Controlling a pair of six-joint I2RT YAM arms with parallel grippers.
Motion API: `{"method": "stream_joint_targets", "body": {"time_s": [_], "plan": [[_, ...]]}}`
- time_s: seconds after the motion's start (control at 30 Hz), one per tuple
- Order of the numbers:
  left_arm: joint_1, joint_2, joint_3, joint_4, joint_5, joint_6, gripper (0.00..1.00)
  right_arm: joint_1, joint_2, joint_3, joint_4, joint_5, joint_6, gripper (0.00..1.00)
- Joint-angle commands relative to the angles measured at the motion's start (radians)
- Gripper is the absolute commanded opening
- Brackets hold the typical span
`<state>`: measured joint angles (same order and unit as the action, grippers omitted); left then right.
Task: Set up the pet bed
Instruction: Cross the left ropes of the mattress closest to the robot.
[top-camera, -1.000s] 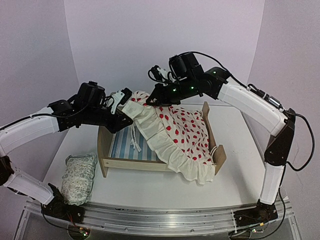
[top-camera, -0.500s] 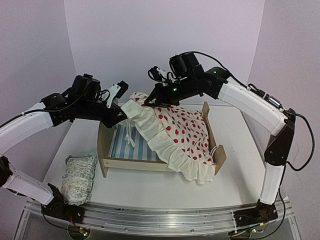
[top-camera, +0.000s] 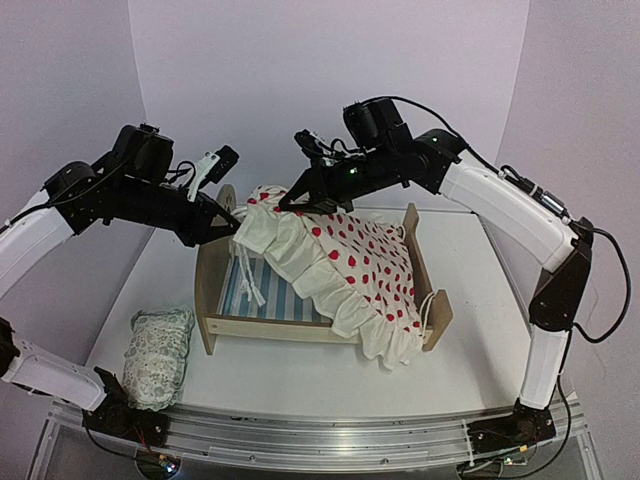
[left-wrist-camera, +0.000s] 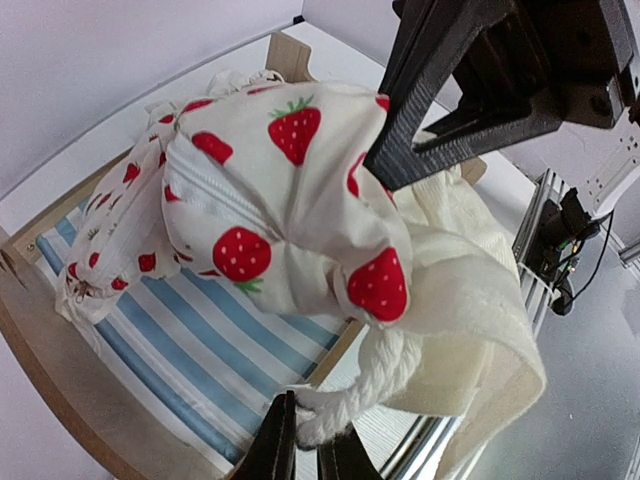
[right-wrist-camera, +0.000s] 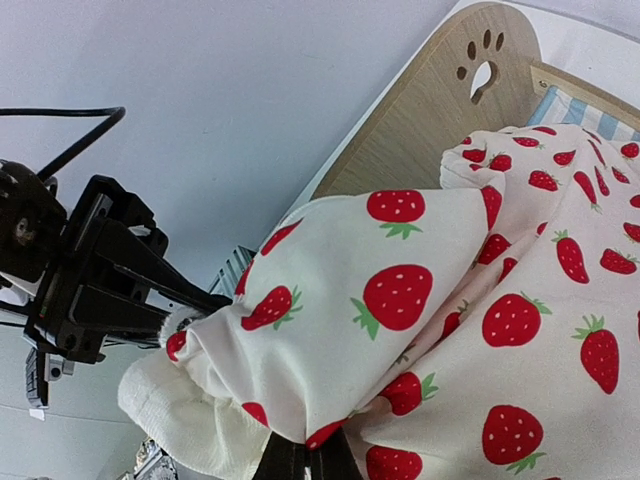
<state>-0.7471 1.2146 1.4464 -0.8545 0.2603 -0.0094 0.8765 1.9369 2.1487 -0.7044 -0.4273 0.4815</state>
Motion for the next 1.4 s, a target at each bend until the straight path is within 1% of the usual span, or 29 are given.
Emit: {"method": "stream_joint_targets", "body": {"time_s": [0.0, 0.13, 0.33, 0.43, 0.53, 0.6, 0.73, 0.8, 0.9, 1.1, 1.37], "plan": [[-0.003, -0.045, 0.01, -0.103, 0.034, -0.031, 0.1, -0.001, -0.073, -0.024, 0.033, -0.085, 0.035, 0.0], [-0.003, -0.059, -0.029, -0.119, 0.035, -0.052, 0.11, 0.001, -0.088, -0.095, 0.034, -0.098, 0.051, 0.0], [-0.003, -0.084, -0.088, -0.119, 0.025, -0.061, 0.15, 0.014, -0.085, -0.158, 0.033, -0.122, 0.067, 0.0], [-0.004, -0.1, -0.115, -0.125, -0.002, -0.06, 0.14, 0.022, -0.083, -0.177, 0.034, -0.125, 0.072, 0.0], [-0.003, -0.11, -0.139, -0.108, -0.057, -0.084, 0.1, 0.029, -0.078, -0.183, 0.033, -0.126, 0.072, 0.0], [-0.003, -0.113, -0.153, -0.091, -0.074, -0.104, 0.1, 0.033, -0.071, -0.183, 0.033, -0.126, 0.074, 0.0], [-0.003, -0.14, -0.205, -0.017, -0.006, -0.127, 0.22, 0.035, -0.054, -0.171, 0.033, -0.121, 0.076, 0.0], [-0.003, -0.151, -0.233, 0.006, -0.004, -0.126, 0.28, 0.036, -0.049, -0.167, 0.033, -0.109, 0.079, 0.0], [-0.003, -0.172, -0.293, 0.045, -0.007, -0.124, 0.33, 0.035, -0.043, -0.158, 0.033, -0.099, 0.079, 0.0], [-0.003, -0.213, -0.374, 0.173, 0.094, -0.115, 0.49, 0.035, -0.034, -0.154, 0.031, -0.108, 0.075, 0.0], [-0.004, -0.178, -0.39, 0.269, 0.156, -0.076, 0.48, 0.036, -0.028, -0.149, 0.031, -0.113, 0.073, 0.0]]}}
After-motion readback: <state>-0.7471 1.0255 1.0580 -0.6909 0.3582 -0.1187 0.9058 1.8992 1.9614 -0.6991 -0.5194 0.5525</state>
